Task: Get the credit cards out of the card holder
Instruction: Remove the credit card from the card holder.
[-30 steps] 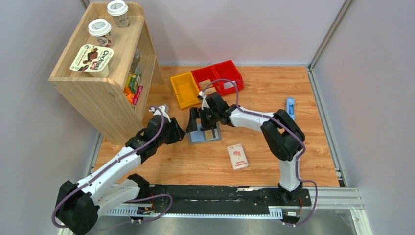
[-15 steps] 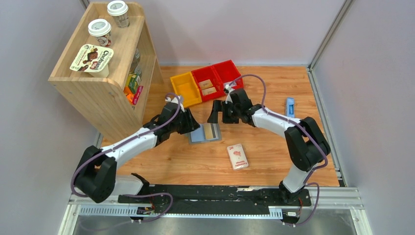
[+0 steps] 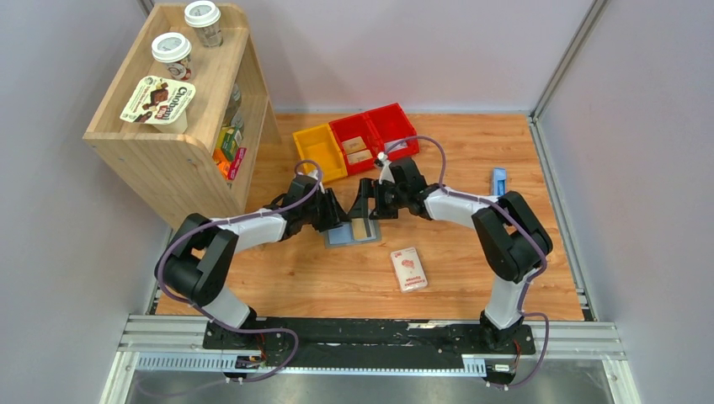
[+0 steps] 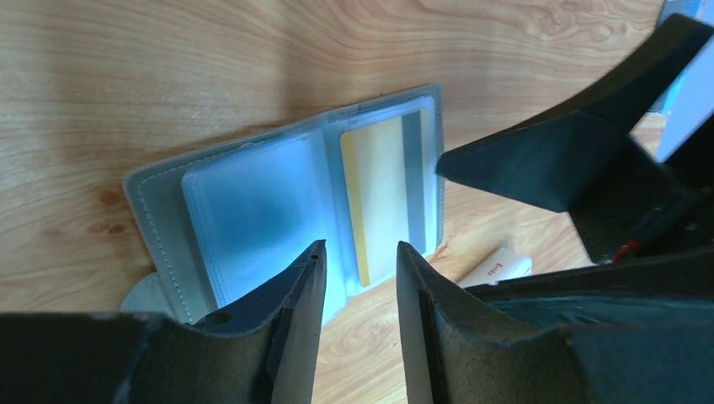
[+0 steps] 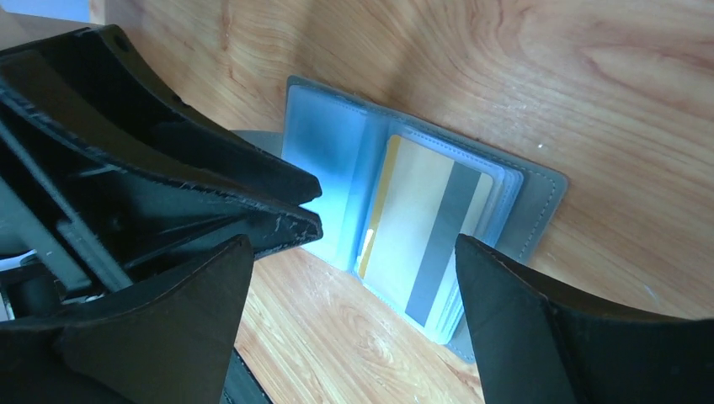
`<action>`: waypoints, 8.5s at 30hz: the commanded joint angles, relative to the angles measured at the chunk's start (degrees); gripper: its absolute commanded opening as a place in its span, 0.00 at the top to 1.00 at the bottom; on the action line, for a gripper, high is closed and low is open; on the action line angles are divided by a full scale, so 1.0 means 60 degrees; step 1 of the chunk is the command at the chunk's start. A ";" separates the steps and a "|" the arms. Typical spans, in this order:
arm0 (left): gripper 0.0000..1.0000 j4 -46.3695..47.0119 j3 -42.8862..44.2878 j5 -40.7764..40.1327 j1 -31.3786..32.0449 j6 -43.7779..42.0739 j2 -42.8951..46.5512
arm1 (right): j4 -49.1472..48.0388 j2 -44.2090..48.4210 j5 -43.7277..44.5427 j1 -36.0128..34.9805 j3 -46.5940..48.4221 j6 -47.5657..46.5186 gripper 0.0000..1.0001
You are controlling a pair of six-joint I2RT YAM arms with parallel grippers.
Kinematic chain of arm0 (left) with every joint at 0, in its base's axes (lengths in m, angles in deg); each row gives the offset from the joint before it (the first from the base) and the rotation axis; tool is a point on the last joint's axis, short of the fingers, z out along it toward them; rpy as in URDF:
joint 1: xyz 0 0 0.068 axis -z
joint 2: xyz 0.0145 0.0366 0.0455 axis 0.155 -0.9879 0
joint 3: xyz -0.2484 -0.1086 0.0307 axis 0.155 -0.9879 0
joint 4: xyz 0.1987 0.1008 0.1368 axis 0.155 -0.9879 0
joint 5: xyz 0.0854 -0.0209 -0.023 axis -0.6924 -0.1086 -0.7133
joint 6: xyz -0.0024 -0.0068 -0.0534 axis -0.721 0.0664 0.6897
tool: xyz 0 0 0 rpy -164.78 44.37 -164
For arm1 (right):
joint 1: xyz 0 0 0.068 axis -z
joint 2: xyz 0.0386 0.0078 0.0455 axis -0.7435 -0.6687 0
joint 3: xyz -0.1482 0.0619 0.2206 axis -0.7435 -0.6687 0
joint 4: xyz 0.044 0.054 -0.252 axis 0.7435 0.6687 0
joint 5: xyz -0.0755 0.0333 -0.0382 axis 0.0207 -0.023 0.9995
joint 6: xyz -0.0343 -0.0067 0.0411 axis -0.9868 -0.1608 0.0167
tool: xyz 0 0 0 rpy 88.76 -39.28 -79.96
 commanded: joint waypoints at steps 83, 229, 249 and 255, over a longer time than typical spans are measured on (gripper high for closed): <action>0.78 0.4540 -0.0547 0.1701 -0.0093 0.1704 -0.0889 | -0.1355 -0.0730 -0.0414 0.0398 -0.1164 0.0849 0.14; 0.86 0.4467 -0.0723 0.1307 -0.0049 0.2012 -0.0716 | -0.1619 -0.0863 -0.0869 0.0427 -0.1222 0.0791 0.14; 0.77 0.4525 -0.0504 0.1819 -0.0006 0.2203 -0.1286 | -0.1765 -0.1024 -0.1015 0.0427 -0.1208 0.0922 0.14; 0.77 0.4628 -0.0371 0.1805 0.0082 0.2217 -0.1432 | -0.1795 -0.1053 -0.1015 0.0412 -0.1222 0.0966 0.14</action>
